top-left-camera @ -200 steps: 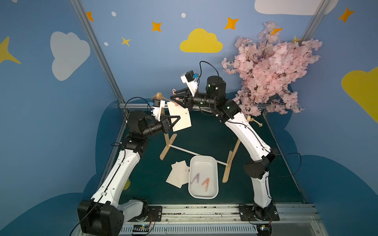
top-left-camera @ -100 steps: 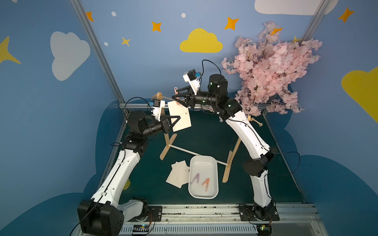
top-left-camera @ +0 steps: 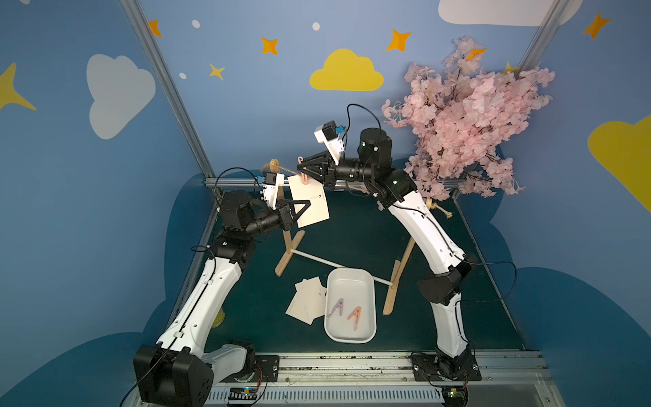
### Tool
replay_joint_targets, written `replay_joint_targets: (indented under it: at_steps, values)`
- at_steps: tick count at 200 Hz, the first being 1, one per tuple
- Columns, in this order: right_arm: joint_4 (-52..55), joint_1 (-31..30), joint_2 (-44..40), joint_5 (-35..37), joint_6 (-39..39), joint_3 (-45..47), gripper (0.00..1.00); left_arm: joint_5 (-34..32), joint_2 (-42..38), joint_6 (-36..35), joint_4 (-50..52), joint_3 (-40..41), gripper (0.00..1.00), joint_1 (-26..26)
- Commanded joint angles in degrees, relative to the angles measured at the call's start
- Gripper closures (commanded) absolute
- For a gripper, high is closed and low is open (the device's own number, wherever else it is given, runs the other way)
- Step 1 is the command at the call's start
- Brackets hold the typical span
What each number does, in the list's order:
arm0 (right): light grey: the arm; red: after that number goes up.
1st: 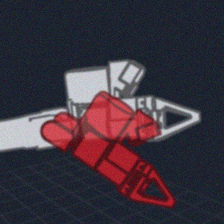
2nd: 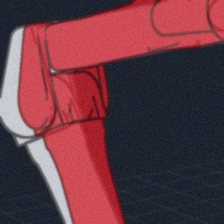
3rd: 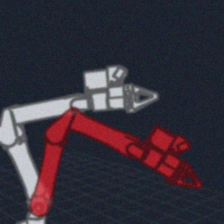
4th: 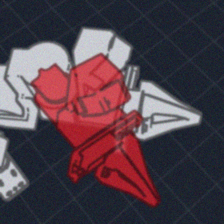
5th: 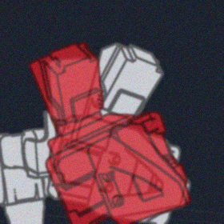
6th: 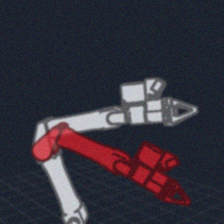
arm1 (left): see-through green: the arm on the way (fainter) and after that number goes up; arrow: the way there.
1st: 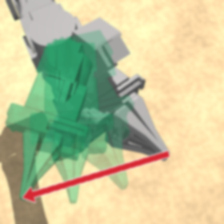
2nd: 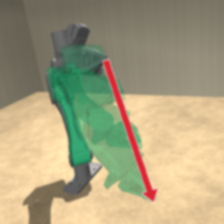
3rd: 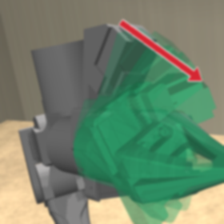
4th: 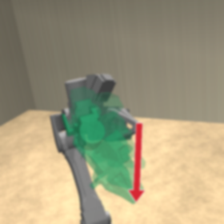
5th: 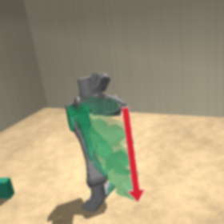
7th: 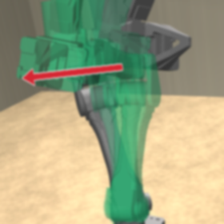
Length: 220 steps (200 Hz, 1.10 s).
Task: Remove the postcards from the strings
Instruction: Remove the clamp from the clothesline.
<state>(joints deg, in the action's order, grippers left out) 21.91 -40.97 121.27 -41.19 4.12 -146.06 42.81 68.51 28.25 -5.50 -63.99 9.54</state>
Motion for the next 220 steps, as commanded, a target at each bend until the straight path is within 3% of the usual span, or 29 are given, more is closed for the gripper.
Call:
replay_joint_targets:
  at_steps: [1,61,151,220]
  values:
    - [-0.1,0.16,1.07,-0.55,0.34,-1.73,1.0,0.17,-1.62,-1.44,0.57,-1.21,0.97,0.12]
    - [-1.36,0.13,-0.36,4.63,1.01,-1.55,1.0,-0.53,-3.18,-1.46,1.33,0.42,0.97,0.13]
    - [-4.31,0.13,-5.57,14.21,-3.94,2.42,1.0,-1.06,-3.82,-0.31,0.39,2.99,0.97,1.52]
    - [-7.58,0.15,-11.05,13.77,-3.94,7.46,1.0,-1.58,-3.76,-0.38,0.58,3.82,0.97,1.84]
